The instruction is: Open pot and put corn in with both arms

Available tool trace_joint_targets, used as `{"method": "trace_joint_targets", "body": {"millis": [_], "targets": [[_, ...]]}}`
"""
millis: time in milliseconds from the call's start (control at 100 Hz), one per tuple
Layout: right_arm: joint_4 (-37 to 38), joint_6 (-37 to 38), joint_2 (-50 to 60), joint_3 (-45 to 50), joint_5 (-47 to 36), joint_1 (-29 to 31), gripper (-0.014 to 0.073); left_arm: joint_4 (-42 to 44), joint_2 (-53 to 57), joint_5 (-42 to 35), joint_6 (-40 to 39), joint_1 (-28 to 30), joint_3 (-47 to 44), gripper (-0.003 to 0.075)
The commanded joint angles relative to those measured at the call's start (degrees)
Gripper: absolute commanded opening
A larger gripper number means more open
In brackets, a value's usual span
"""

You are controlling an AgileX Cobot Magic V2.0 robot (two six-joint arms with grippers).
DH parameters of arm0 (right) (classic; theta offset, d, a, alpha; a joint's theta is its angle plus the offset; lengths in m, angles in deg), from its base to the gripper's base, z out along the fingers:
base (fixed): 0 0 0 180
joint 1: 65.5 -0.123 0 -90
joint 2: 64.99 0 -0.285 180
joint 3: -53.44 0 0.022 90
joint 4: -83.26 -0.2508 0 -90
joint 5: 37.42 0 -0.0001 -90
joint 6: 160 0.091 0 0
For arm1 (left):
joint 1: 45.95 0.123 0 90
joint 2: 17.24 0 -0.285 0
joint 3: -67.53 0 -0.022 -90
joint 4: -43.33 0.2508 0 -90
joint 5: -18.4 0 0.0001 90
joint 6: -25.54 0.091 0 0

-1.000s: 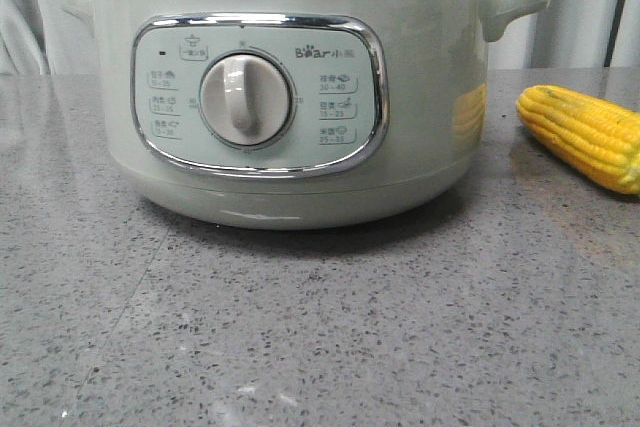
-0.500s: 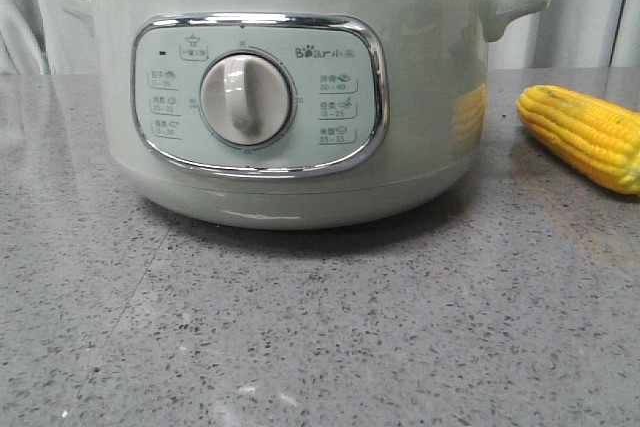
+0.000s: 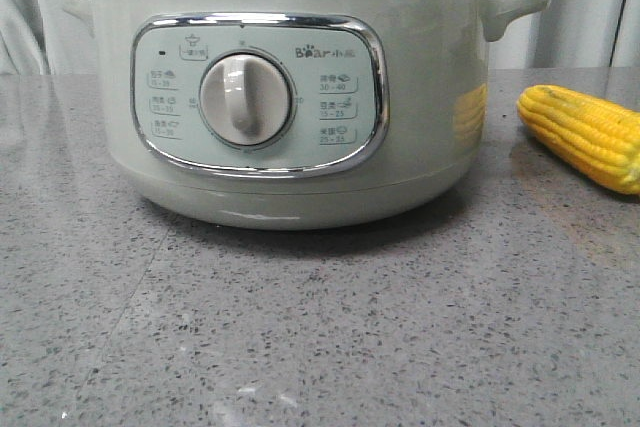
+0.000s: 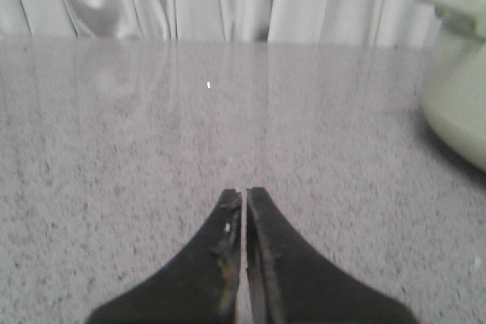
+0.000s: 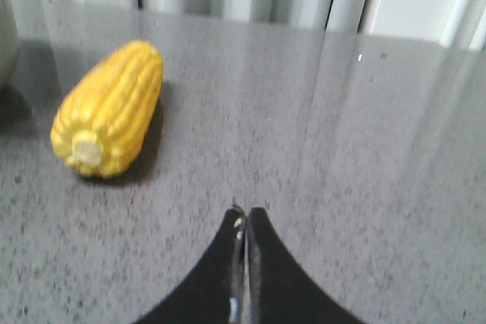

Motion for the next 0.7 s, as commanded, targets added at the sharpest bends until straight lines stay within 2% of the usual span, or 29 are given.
{"method": "trace_joint_targets", "body": {"millis": [0,100,300,360,520,690], "targets": [[-0.13,-0.41,1.34,1.01,-7.27,0.29,-0.0065,-0.28,1.66,-6.81,0.02,-0.53,-1.27,-0.0020],[-0.13,-0.41,1.34,1.01,-7.54,0.29,-0.0064,-0.28,1.66,-8.98,0.02,-0.41,-1.27,-0.0020],[-0.13,-0.41,1.34,1.01,-16.79,0.29,-0.0064,-0.77,1.66,-15.71,0.02,-0.41,-1.03,-0.0020],[-0.13,-0.41,1.34,0.43,-17.40,0.29,-0.0064,-1.29,1.66,-18.29,0.02,-0.41,-0.60,-0.0020],[-0.13,-0.41,1.23,-2.95,-13.49,0.29,-0.0064,-1.29,1.66,-16.73,0.02,-0.41,2.41,-0.0020],[-1.98,-0.12,0.66,-8.98,-2.74,0.29,-0.0065,-1.29,-1.39,-10.81,0.02,-0.41,9.99,-0.0021]]}}
